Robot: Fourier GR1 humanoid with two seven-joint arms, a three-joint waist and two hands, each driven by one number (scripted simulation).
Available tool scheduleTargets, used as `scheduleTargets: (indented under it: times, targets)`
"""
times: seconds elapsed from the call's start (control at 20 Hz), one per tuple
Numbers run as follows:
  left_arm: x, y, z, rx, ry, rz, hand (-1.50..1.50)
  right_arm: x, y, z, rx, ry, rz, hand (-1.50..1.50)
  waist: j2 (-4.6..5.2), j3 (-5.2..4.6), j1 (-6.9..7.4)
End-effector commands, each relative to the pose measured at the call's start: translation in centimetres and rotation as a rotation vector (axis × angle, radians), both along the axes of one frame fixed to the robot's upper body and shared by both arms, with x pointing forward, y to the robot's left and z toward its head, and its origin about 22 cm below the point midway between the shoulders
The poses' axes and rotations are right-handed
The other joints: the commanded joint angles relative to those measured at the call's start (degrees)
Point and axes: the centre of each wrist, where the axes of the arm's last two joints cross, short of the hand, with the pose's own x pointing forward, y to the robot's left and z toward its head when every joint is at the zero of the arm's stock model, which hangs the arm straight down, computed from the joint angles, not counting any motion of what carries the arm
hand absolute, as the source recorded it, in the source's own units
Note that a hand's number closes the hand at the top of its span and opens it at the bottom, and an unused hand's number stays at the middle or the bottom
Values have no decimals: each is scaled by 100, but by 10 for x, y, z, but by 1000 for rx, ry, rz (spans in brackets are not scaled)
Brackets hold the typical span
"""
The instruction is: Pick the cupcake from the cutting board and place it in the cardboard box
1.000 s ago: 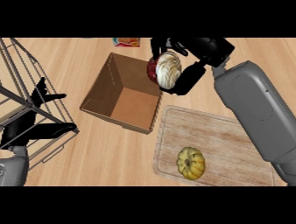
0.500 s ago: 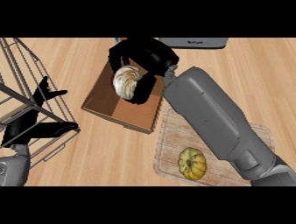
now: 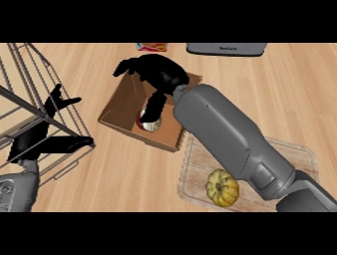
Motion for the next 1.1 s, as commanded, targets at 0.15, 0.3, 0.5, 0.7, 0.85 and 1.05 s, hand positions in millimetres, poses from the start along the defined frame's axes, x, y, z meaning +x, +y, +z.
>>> scheduleTargets:
  times: [0.15, 0.3, 0.5, 0.7, 0.85, 1.05]
  targets:
    - [-13, -9, -17, -47, 27, 18, 0, 6, -5, -5, 241, 43, -71, -150, -23, 32, 89]
    - [-11, -5, -18, -65, 20, 8, 0, 10, -21, -15, 414, 100, -158, -150, -14, 33, 59]
    - [-16, -20, -23, -66, 17, 23, 0, 24, -28, 7, 601, 160, -208, -150, -25, 36, 24]
    - [-21, 1, -17, -50, 36, 21, 0, 39, -59, 7, 759, 196, -269, -150, -29, 37, -1]
    - [-32, -18, -30, -77, 33, 13, 0, 53, -108, 3, 777, 190, -347, -150, -22, 36, 6]
    - [-18, -13, -12, -66, 40, 5, 0, 68, -176, 22, 823, 145, -459, -150, 6, 41, 35]
